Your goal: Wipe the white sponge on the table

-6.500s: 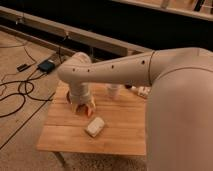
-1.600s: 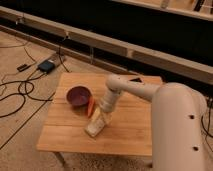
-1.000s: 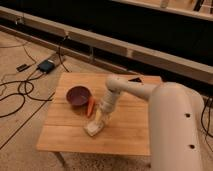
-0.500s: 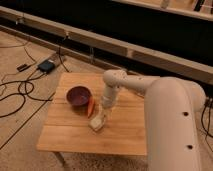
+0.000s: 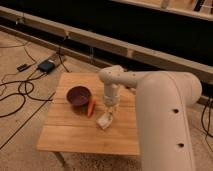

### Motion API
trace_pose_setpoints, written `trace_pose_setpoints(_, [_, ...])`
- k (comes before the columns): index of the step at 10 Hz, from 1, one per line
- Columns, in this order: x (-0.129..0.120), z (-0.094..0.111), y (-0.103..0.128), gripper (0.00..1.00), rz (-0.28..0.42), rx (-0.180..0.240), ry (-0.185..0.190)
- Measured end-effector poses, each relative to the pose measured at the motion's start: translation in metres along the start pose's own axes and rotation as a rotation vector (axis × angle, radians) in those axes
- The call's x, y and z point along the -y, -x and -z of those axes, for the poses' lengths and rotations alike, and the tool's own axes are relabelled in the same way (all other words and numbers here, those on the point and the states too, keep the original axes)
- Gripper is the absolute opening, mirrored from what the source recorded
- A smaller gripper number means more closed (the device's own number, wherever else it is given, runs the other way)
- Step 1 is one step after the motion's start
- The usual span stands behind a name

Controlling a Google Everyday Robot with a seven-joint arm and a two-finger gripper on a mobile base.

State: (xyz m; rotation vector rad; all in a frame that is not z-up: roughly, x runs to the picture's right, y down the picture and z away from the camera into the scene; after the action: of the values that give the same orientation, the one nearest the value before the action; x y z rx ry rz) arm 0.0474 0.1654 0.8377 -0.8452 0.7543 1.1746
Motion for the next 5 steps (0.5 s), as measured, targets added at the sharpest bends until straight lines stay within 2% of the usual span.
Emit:
trace_pose_setpoints(2, [0.004,-0.002,-0.014,0.0,0.014,-0.04,-0.039])
trace_pose_setpoints(5, [-0.011,-0.008,-0.031,0.0,0.051,-0.079,-0.023])
